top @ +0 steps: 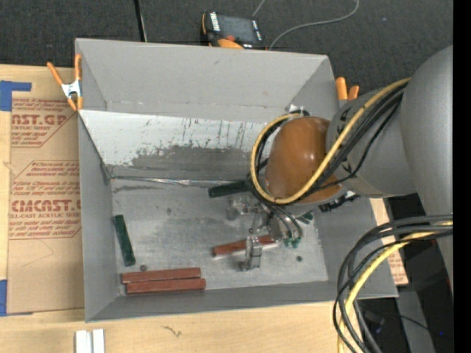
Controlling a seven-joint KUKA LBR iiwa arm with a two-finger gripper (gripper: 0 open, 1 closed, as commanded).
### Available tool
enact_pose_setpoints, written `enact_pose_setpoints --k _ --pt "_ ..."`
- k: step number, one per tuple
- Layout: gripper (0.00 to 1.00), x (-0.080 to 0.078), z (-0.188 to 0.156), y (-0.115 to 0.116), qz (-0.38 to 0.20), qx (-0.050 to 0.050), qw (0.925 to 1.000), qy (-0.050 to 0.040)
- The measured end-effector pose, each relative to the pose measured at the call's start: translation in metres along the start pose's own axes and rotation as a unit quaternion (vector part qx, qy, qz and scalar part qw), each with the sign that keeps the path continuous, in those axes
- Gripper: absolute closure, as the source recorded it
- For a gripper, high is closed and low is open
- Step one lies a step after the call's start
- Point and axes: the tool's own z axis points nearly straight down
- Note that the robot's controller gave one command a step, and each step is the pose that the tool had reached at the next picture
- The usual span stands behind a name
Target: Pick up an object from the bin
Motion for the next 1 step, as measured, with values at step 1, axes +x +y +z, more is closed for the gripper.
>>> enact_pose_setpoints --k 1 --pt "1.00 -0.0002 -0.0002 0.0000 0.000 0.000 1.0000 -0.0002"
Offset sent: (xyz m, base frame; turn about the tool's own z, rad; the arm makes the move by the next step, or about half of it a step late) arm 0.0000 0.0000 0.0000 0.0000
